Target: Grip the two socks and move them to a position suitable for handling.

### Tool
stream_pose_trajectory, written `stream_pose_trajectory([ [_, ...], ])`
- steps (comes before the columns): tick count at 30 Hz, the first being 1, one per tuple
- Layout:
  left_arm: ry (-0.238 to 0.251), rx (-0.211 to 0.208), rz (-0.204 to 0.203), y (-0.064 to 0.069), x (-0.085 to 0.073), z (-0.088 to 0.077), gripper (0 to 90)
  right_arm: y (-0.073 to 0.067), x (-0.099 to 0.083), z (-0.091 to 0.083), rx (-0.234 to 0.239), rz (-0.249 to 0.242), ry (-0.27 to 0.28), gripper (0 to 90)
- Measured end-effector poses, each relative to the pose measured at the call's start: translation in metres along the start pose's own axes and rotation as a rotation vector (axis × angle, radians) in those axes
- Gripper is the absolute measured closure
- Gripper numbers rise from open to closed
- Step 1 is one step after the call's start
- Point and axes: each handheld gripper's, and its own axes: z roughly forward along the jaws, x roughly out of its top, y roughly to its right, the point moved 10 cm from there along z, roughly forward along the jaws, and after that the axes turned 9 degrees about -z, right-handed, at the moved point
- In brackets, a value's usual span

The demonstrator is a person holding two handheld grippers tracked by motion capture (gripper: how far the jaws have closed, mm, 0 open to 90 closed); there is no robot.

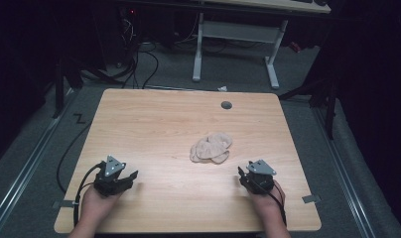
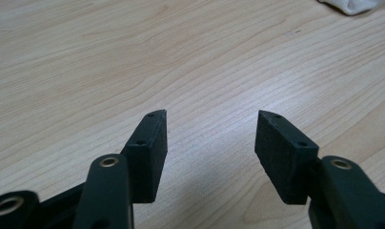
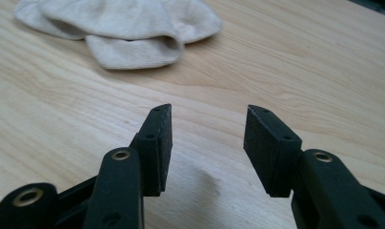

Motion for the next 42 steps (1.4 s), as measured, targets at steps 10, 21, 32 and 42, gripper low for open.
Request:
stream_pose_trajectory([
  [10, -0.006, -0.016, 0.008, 0.005, 0.002, 0.004, 44.1, -0.007, -0.003, -0.004, 0.039, -0.024, 0.008, 51.6],
  [21, 0.010, -0.059, 0.006, 0.010, 0.004, 0.001, 41.6, -0.014, -0.001, -0.003, 0.076, -0.027, 0.008, 51.8],
  [32, -0.001, -0.063, 0.013, 0.010, 0.001, 0.004, 39.4, -0.016, 0.024, -0.007, 0.121, -0.029, 0.067, 53.7],
  [42, -0.011, -0.042, -0.016, 0.005, 0.000, 0.006, 38.6, -0.022, 0.056, 0.003, 0.159, -0.028, 0.068, 55.3],
])
